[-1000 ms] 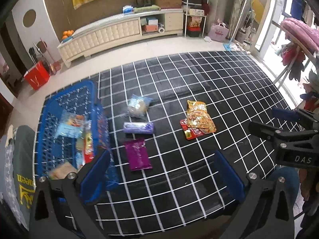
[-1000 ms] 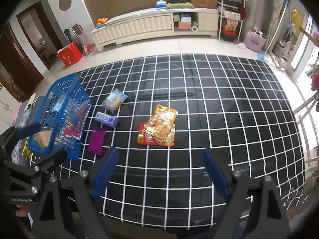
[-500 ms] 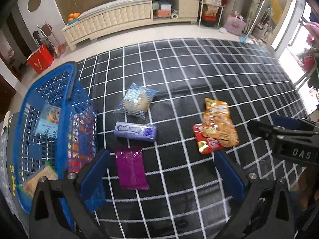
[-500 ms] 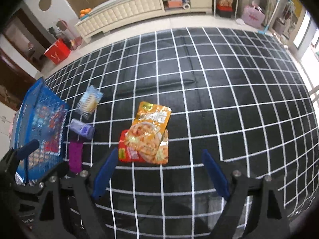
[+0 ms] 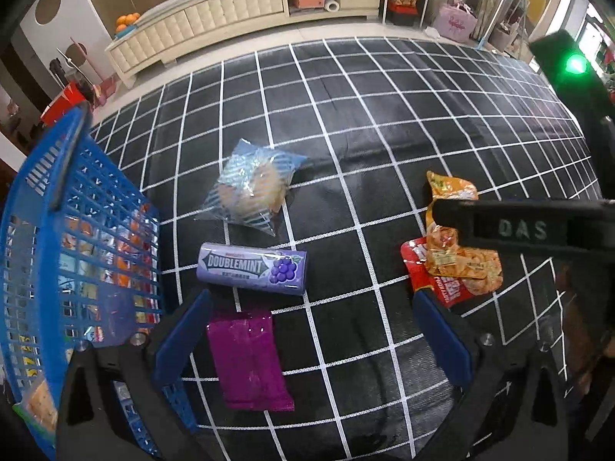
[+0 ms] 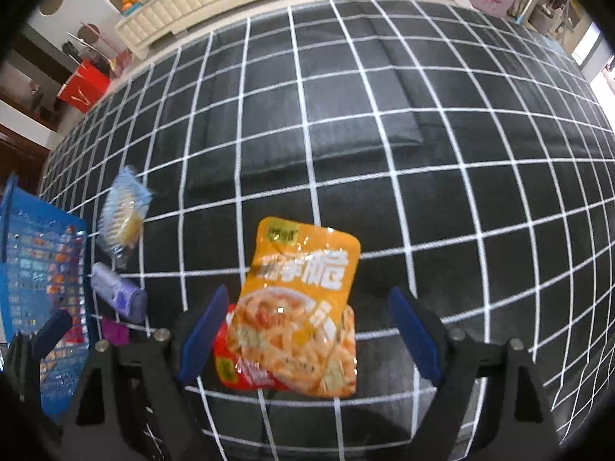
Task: Organize snacks
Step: 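Grasp the red-and-white pouch with the left tool while the right tool grasps the yellow pouch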
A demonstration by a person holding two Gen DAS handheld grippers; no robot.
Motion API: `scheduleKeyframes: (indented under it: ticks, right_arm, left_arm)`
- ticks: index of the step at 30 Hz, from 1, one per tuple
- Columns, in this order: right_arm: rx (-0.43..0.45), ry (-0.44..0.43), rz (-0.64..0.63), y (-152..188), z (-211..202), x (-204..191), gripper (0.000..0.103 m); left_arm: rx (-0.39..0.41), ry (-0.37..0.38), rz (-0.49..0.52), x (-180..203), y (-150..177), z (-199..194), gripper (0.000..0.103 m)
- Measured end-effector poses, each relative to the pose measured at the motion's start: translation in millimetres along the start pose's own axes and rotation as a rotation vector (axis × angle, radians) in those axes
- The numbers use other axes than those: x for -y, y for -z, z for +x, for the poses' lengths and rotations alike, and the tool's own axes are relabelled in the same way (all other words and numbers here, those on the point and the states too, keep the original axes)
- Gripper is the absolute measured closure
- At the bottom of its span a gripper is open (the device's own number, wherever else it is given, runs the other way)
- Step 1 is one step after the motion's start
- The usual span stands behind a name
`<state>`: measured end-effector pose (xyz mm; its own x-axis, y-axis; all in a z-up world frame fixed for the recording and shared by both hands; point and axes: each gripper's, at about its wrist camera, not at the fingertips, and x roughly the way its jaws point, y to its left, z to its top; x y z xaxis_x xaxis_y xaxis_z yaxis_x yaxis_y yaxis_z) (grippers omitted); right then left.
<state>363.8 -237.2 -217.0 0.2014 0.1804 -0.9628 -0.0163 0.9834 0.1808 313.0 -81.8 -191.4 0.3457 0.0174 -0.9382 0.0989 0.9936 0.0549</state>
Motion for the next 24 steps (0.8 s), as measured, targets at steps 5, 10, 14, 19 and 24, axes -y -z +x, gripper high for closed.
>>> scheduleKeyframes:
  ticks: [5,10,14,19,24]
  right_arm:
    - [0.012,0.048,-0.057,-3,7,-12,0.015]
    - [0.053,0.146,-0.198,8,9,-33,0.035]
    - [0.066,0.121,-0.237,14,5,-32,0.062]
    - [0.073,0.007,-0.211,18,-11,-13,0.088]
    - [0.131,-0.015,-0.197,24,-34,6,0.088]
  left_arm:
    - [-0.002,-0.004,0.002,-6,-4,5,0.0]
    - [-0.009,0.008,-0.007,-8,-2,6,0.0]
    - [-0.013,0.012,0.005,-6,1,6,0.0]
    - [-0.004,0.036,0.04,5,5,-4,0.0]
    - [-0.007,0.057,0.079,18,7,-8,0.0]
